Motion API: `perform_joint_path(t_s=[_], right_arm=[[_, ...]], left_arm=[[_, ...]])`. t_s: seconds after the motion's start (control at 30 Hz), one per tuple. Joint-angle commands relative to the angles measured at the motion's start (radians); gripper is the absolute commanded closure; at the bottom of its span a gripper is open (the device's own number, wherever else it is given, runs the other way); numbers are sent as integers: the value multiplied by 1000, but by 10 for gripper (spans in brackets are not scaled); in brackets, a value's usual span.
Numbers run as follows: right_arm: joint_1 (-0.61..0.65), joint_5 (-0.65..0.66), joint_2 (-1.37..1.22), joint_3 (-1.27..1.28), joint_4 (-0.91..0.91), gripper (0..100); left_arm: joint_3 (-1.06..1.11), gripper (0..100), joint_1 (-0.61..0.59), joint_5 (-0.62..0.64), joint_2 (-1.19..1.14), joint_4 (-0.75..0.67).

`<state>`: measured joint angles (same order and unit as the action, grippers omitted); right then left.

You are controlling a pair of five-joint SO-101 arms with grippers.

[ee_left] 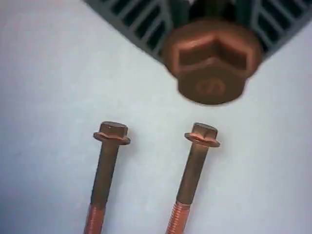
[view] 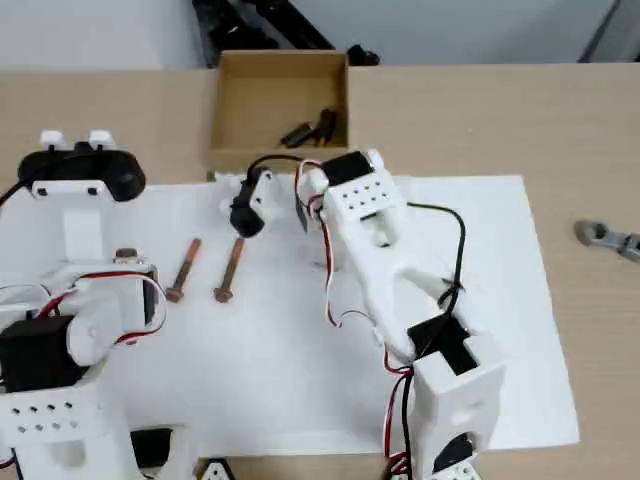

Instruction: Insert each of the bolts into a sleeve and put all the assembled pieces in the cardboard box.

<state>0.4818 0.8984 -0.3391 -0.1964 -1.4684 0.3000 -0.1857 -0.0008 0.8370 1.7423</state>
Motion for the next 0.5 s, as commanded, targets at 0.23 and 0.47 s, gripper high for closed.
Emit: perform_joint_path(t_s=[0.23,0.47], right_arm=[[-38,68,-114,-41,-5,829],[-39,94,-128,-41,2,829]], left_arm=[[-7,992,-5,-6,18,9],[-7,992,-5,-6,18,9]])
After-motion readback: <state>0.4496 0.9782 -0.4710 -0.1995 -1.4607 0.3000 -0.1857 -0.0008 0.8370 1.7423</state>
